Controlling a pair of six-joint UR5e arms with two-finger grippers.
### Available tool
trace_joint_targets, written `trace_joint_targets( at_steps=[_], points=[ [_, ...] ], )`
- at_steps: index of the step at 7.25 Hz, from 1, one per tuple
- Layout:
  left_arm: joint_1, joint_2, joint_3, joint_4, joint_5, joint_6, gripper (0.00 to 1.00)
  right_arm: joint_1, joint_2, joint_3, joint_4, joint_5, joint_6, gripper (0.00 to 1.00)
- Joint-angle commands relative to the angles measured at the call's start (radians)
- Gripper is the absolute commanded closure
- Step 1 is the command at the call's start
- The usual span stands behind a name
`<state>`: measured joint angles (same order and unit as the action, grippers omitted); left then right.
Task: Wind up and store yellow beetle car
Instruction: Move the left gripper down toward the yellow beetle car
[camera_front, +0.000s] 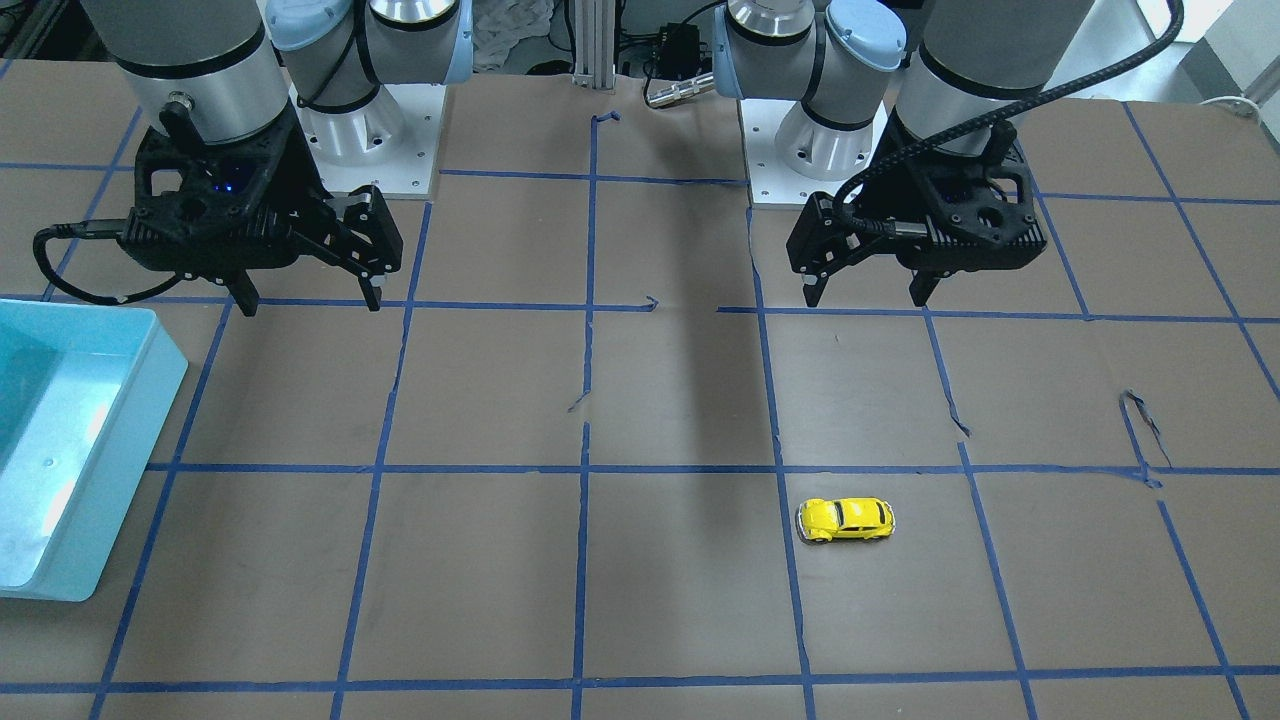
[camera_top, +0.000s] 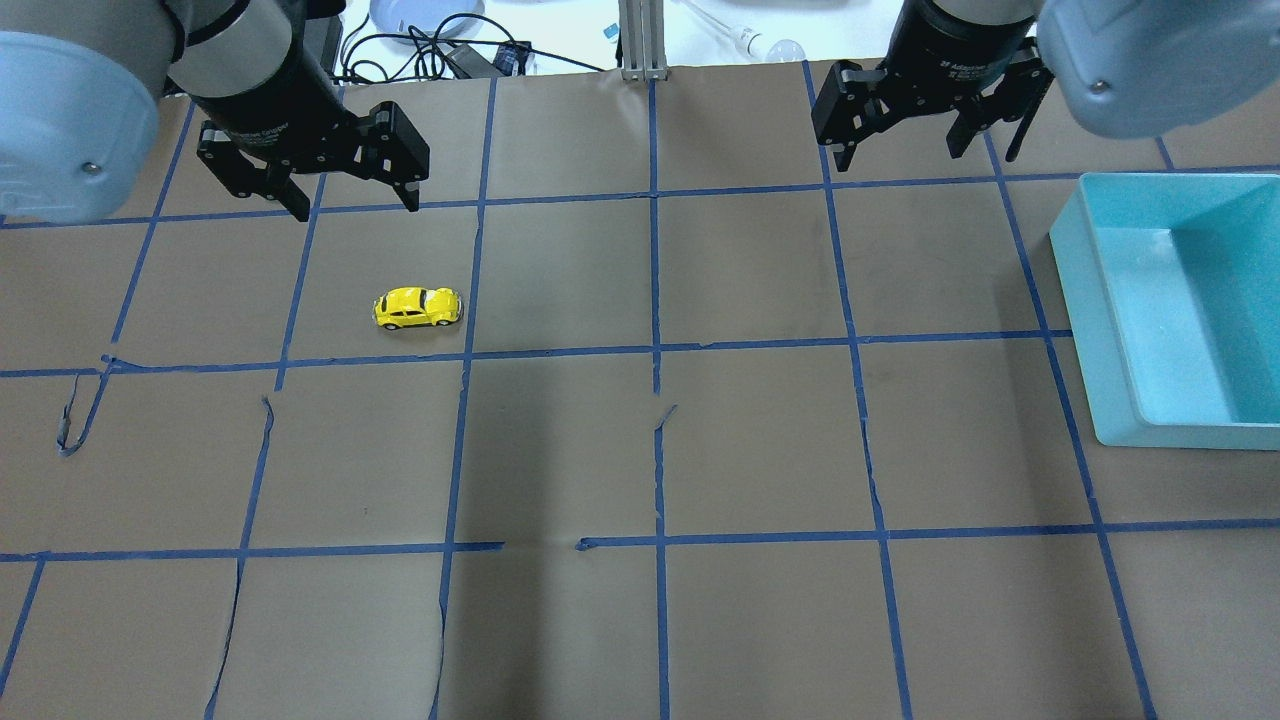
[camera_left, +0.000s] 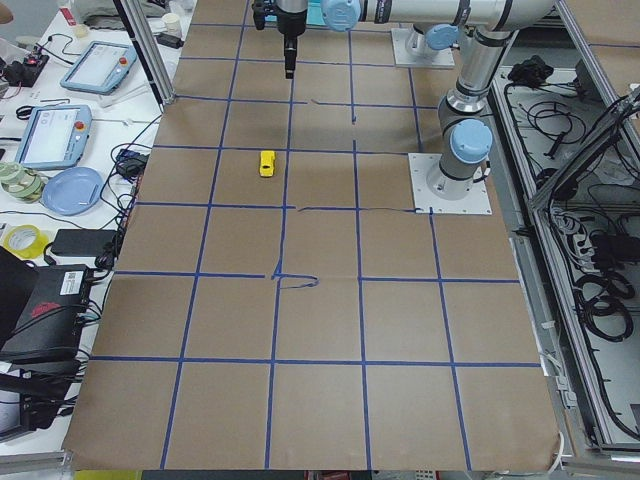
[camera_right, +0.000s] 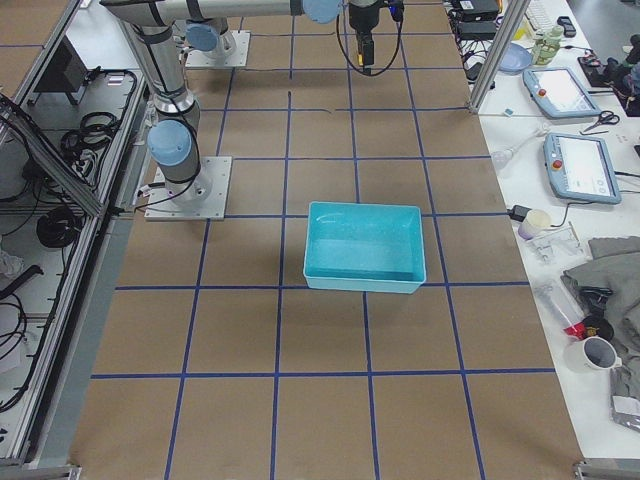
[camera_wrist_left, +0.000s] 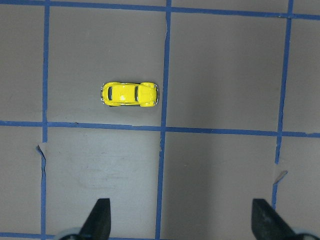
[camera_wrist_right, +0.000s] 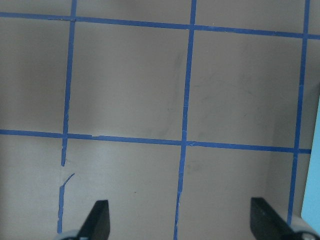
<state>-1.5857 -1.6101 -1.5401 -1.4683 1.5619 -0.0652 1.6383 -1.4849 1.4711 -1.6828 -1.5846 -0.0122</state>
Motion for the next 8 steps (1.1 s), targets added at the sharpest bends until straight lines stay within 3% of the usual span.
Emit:
trace_joint_targets(
  at_steps=[1, 8],
  points=[
    [-0.003, 0.016, 0.001, 0.0, 0.0, -0.001, 0.0, 0.0, 0.0, 0.002, 0.0, 0.0, 0.0, 0.0],
    [-0.004, 0.038, -0.046, -0.017, 0.003, 0.01, 0.0, 0.0, -0.002, 0.003, 0.002, 0.0, -0.002, 0.0]
  ],
)
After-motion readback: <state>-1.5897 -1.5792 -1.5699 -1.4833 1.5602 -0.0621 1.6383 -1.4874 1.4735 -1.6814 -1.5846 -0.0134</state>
